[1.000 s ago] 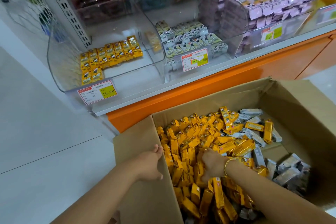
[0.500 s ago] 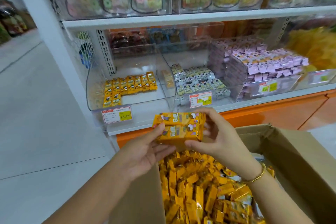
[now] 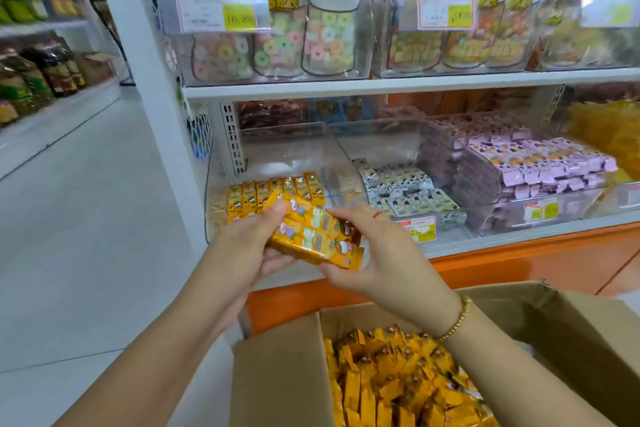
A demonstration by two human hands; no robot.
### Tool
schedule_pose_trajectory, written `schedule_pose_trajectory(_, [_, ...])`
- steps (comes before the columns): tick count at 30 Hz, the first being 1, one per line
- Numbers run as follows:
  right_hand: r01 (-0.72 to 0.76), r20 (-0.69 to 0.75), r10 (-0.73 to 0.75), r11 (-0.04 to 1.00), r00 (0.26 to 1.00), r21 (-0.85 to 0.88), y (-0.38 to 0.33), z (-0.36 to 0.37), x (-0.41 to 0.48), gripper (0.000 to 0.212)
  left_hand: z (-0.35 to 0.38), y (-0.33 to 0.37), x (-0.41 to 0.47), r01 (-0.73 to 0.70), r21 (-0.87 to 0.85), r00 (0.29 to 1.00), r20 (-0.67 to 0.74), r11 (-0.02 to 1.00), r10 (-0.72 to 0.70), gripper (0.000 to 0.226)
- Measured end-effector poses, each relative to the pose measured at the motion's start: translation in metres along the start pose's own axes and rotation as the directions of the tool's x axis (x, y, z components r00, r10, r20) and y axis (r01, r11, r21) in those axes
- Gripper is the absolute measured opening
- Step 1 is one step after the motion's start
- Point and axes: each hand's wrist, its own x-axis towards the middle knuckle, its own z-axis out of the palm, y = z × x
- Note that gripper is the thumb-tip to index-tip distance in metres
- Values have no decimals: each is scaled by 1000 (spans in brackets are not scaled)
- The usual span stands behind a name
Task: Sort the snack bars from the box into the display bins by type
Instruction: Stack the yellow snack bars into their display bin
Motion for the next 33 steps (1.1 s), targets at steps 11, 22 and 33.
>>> schedule_pose_trajectory(11, [-437,386,505,862,772,-256,8,55,167,29,-63,-25,29,-94,993,974,76,74,215,26])
schedule_pose_trajectory(22, [-466,569,512,852,644,-239,5,90,178,48,-44,-24,19,2,991,982,23,-132,186,38])
schedule_pose_trajectory(33, [-316,609,380,924,697,-215,20,72,161,54,-13,-40,14,142,964,990,-133,-227,57,72])
